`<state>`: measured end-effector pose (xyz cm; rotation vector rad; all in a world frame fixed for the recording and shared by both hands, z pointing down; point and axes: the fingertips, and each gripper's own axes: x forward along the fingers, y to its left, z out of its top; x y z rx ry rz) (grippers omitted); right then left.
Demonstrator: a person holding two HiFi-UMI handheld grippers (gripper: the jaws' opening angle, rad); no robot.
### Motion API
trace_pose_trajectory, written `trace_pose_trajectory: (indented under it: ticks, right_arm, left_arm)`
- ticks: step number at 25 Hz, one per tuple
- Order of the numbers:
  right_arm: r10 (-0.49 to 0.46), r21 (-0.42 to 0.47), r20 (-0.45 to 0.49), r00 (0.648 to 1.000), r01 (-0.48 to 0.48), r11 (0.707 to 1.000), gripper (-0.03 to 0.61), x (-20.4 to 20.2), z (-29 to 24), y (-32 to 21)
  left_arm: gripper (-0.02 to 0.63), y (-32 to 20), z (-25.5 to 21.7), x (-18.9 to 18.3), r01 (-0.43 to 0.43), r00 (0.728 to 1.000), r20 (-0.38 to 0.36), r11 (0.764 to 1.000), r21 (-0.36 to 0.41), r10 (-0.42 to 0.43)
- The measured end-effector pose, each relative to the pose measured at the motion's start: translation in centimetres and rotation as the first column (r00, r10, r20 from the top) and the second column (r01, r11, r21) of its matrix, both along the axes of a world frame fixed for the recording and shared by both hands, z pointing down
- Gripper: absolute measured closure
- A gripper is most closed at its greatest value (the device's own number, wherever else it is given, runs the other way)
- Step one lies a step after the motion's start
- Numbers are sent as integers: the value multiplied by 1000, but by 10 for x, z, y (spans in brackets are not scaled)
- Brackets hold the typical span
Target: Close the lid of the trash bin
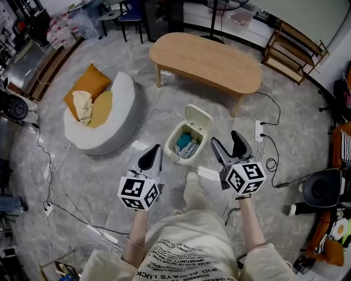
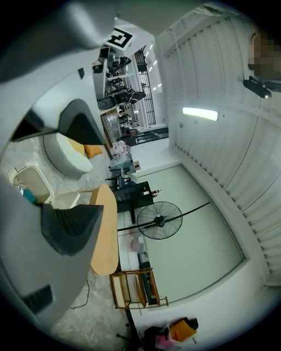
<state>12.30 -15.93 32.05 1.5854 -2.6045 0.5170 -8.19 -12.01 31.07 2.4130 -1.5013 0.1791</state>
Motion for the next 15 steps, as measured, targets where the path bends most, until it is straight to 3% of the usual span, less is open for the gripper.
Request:
trace_pose_trajectory:
  ticks: [15]
  right_arm:
    - [-101,-188,-51,994,90,978,252,-10,97,-118]
  left_arm:
    - [591,-95,91,16,23,1000,1,974,-227,-23]
